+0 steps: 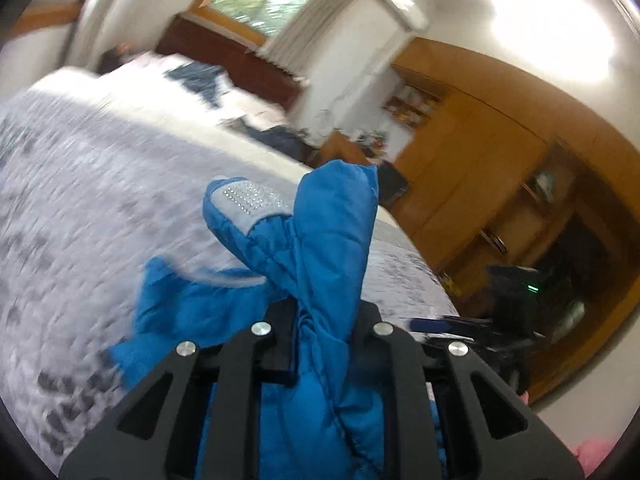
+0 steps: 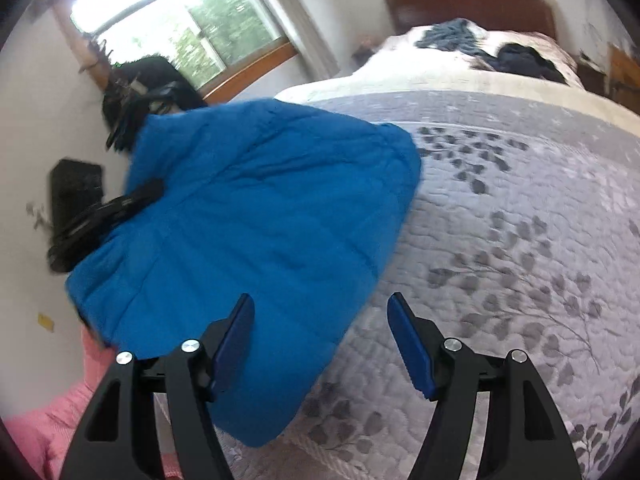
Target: Fold large clothes
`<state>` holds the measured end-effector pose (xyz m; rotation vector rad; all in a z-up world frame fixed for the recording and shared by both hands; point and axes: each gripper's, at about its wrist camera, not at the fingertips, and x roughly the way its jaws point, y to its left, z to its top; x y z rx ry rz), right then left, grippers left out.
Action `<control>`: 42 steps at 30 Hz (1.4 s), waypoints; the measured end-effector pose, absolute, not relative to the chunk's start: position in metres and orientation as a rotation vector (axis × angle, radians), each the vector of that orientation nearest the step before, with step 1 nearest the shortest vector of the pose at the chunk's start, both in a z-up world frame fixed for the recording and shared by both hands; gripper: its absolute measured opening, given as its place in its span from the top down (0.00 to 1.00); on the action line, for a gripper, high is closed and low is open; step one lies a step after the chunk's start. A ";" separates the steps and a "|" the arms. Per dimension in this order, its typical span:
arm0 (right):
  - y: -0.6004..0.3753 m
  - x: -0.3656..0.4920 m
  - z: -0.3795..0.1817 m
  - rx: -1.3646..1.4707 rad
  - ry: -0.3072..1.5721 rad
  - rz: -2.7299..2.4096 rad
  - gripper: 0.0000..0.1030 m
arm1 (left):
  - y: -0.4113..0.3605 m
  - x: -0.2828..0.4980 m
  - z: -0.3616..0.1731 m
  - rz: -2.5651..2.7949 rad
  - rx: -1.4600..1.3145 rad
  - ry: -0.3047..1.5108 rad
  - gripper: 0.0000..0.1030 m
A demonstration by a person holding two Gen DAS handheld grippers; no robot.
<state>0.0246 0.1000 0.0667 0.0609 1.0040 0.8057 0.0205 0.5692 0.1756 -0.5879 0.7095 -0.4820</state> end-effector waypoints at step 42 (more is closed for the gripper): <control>0.153 -0.017 0.024 -0.040 1.156 0.828 0.27 | 0.584 -0.094 0.153 -0.351 -0.552 0.872 0.89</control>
